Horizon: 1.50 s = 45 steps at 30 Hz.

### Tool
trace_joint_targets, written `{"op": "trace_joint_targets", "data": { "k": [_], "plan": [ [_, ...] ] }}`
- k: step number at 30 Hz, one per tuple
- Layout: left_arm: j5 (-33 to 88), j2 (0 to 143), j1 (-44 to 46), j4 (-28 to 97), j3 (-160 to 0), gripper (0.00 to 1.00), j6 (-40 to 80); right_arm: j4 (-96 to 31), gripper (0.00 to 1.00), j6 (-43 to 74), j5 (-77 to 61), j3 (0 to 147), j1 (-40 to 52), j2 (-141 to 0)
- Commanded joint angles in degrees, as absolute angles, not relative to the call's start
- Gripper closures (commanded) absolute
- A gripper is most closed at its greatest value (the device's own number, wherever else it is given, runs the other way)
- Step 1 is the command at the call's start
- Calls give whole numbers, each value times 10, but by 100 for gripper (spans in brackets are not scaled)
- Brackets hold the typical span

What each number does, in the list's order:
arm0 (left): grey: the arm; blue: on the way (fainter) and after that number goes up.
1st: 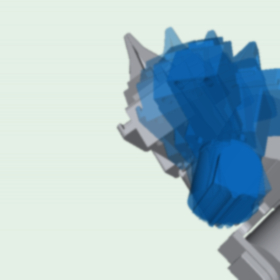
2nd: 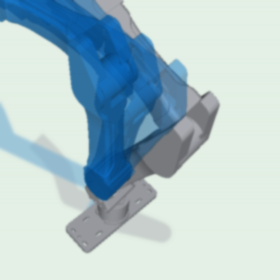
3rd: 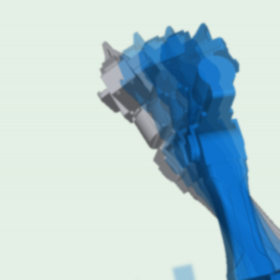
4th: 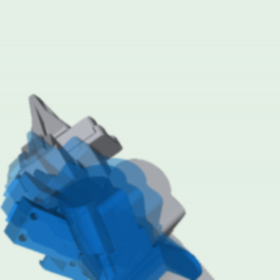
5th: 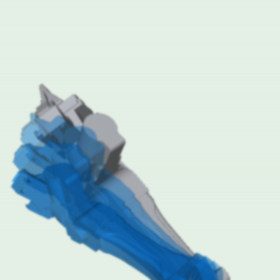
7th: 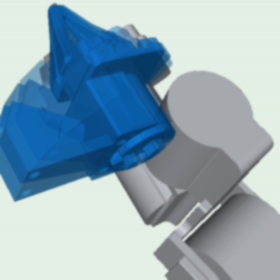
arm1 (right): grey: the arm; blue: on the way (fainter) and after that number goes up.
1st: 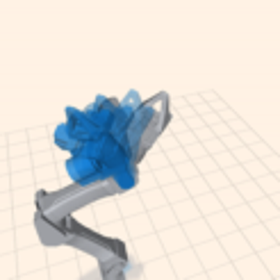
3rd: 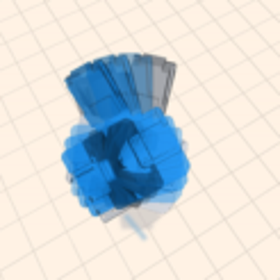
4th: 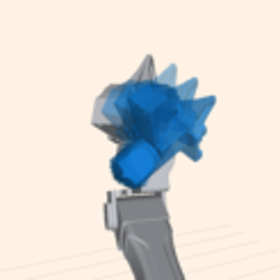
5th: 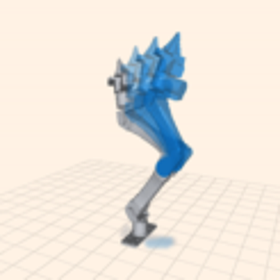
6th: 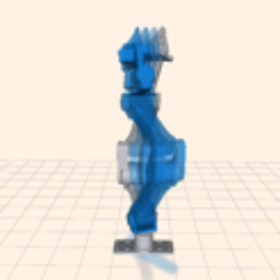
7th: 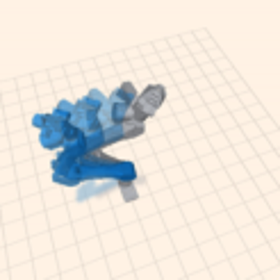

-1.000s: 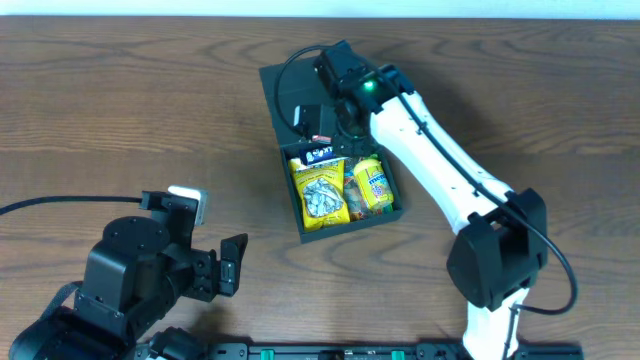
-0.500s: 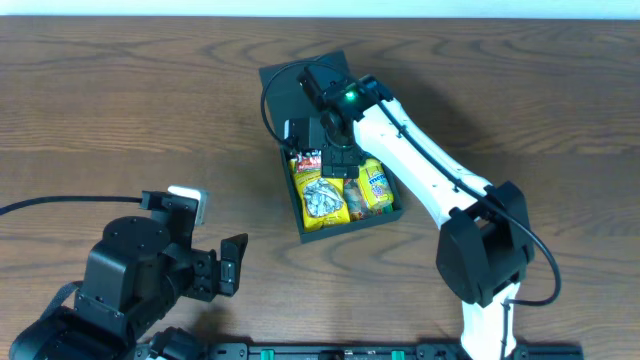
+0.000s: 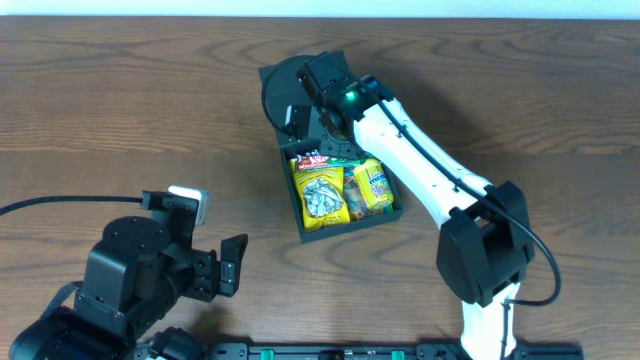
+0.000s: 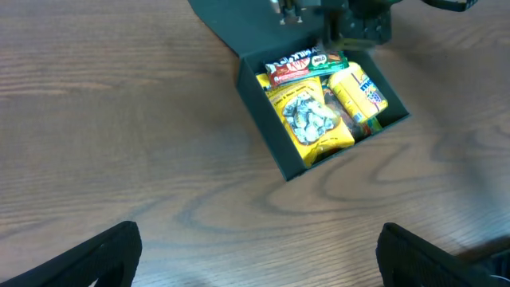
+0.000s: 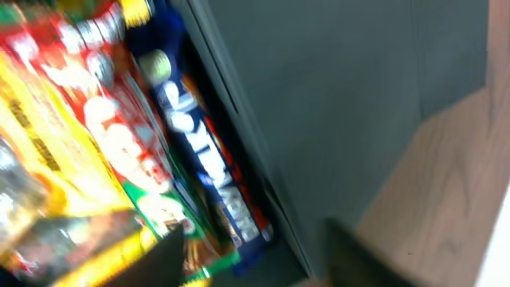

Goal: Pack container
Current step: 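Lower the KitKat into the box and release it with the right gripper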

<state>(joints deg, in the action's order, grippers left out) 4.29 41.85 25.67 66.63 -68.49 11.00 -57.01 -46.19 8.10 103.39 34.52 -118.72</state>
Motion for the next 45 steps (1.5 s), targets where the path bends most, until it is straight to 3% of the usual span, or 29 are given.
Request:
{"op": "trace_joint_targets", "data": {
  "k": [1,4,11,30,45],
  "plan": [
    [40,417,255,666,-697,5,98,-549,99,-363,40,1033,348,-1193],
    [40,417,255,666,-697,4,98,-538,98,-302,2,1033,348,-1193],
    [41,417,255,666,-697,5,98,-531,98,-285,-156,1028,348,-1201],
    [41,417,255,667,-697,5,98,-562,99,-260,-135,1004,347,-1221],
    [41,417,255,666,-697,5,98,-573,99,-84,-104,1005,310,-1195]
  ]
}}
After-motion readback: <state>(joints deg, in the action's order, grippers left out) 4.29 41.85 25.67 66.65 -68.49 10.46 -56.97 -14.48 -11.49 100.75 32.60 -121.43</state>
